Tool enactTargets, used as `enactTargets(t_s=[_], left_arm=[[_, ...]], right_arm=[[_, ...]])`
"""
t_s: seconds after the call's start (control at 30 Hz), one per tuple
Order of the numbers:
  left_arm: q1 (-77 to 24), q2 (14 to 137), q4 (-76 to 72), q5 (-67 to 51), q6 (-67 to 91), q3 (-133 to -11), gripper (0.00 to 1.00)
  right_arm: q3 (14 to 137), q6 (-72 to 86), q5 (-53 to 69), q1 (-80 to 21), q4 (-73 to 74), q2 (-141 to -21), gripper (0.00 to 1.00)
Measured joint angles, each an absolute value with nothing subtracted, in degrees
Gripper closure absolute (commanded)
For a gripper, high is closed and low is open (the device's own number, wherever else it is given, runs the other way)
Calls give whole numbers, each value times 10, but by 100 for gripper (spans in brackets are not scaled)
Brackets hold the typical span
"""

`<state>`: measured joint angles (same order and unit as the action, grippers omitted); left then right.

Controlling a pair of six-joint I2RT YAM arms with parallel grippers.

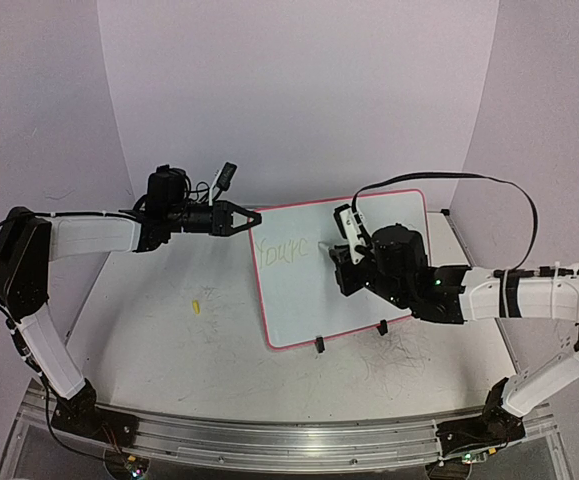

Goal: Write a sentence on the whiteboard

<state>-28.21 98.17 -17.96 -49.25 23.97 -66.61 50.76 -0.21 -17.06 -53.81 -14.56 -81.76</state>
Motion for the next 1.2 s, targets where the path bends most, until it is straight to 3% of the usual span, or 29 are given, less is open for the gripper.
enactTargets(t_s=[1.2], left_arm=[[-282,982,-179,-493,240,-666,100]], right_arm=[[508,20,-168,-514,-176,-834,100]])
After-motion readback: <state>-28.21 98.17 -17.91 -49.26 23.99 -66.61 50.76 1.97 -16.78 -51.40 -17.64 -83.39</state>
